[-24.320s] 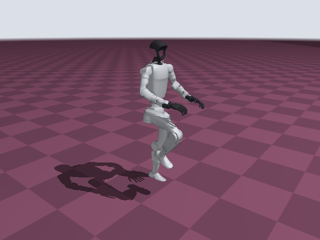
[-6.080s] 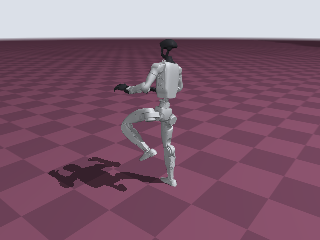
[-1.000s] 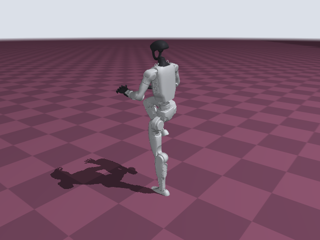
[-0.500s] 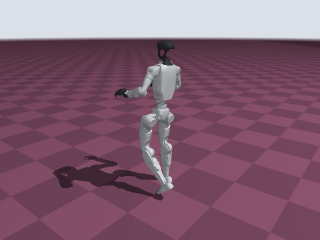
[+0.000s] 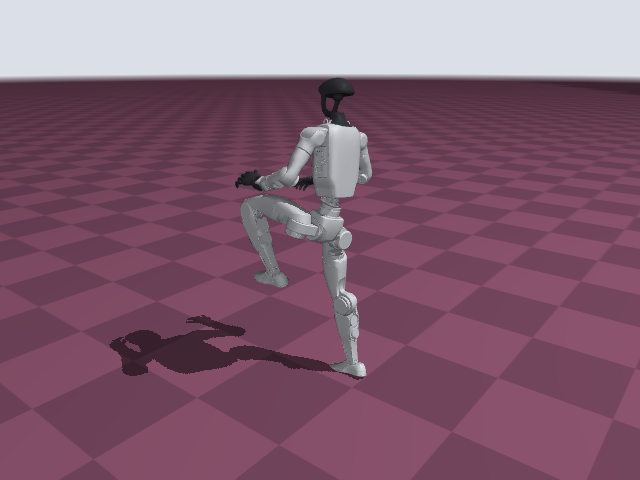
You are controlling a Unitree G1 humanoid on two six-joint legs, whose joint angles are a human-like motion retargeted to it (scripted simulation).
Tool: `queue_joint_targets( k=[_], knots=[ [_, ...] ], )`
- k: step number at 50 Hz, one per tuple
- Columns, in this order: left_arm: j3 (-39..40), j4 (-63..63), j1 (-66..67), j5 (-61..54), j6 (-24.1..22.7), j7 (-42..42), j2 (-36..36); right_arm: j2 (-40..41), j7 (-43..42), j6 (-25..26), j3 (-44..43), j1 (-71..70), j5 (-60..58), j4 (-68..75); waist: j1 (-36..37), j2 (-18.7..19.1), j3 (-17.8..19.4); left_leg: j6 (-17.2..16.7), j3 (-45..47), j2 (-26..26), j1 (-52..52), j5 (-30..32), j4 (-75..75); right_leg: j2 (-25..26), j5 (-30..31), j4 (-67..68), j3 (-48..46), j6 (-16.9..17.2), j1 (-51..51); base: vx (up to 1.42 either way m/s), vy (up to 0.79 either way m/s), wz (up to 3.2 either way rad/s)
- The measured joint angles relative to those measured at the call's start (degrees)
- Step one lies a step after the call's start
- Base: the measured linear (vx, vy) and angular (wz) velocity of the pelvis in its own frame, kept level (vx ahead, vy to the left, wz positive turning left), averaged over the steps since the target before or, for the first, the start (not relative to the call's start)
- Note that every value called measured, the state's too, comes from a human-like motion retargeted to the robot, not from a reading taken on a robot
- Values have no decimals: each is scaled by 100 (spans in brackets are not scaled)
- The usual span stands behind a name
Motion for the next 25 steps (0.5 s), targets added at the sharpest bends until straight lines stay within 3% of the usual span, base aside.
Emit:
queue_joint_targets(
  k=[7, 10, 11, 12, 14, 17, 20, 23, 25],
  knots=[
    [1, -177, 426, 213, 47, -65, 201, 299, -59, 37, 100, 349, -43, -60, 59, 134, -837, 243, 3, -5, 1838, 378, -2249, 100, -200, -398, -3, -69, 47, 26, 12, -11],
    [123, -208, 555, 215, 42, -140, 241, 414, -77, 66, 148, 400, -127, -35, 57, 316, -1171, 637, 89, 289, 3221, 382, -4159, 415, -239, -481, 59, -145, -13, 31, 10, -12],
    [151, -195, 569, 284, 50, -187, 290, 432, -128, 28, 142, 379, -84, -63, 77, 365, -1305, 790, 229, 445, 3706, 322, -4940, 530, -447, -445, 48, -381, -81, 34, 12, -39],
    [212, -196, 577, 287, 36, -246, 310, 454, -184, 3, 150, 344, -103, -52, 124, 407, -1267, 892, 429, 498, 4475, 303, -5930, 591, -573, -350, 100, -437, -18, 39, 15, -90],
    [389, -231, 544, 69, -58, -288, 303, 525, -373, -1, 207, 246, -317, 75, 282, 477, -700, 825, 846, 145, 6873, 653, -8830, 589, -567, 23, 365, -19, 484, 46, 19, -109],
    [312, -74, 414, 44, -115, -67, 508, 662, -812, -148, 261, 204, -305, 177, 206, 699, -623, 346, 399, -170, 8963, 2232, -12548, 1107, -742, 559, 381, -137, 637, 47, 26, 8],
    [72, 371, 462, 464, 26, -286, 483, 788, -714, -348, 299, 507, -231, 311, -233, 690, -823, -107, -207, -73, 9264, 2899, -13054, 1460, -385, 1620, -28, -389, 318, 37, 28, 138],
    [-149, 851, 273, 1064, 295, -679, 213, 678, -446, -531, 282, 782, 76, 157, -479, 691, -1039, 17, -575, 94, 9071, 2971, -13054, 1601, 771, 4260, -685, -408, -1379, 21, 21, 126],
    [-417, 1031, -108, 1207, 335, -532, 132, 557, -635, -624, 300, 708, 246, 23, -450, 570, -1168, 334, -708, 76, 8748, 2983, -13054, 1268, 1246, 6316, -1140, -117, -2990, 14, 13, 44]
  ],
)
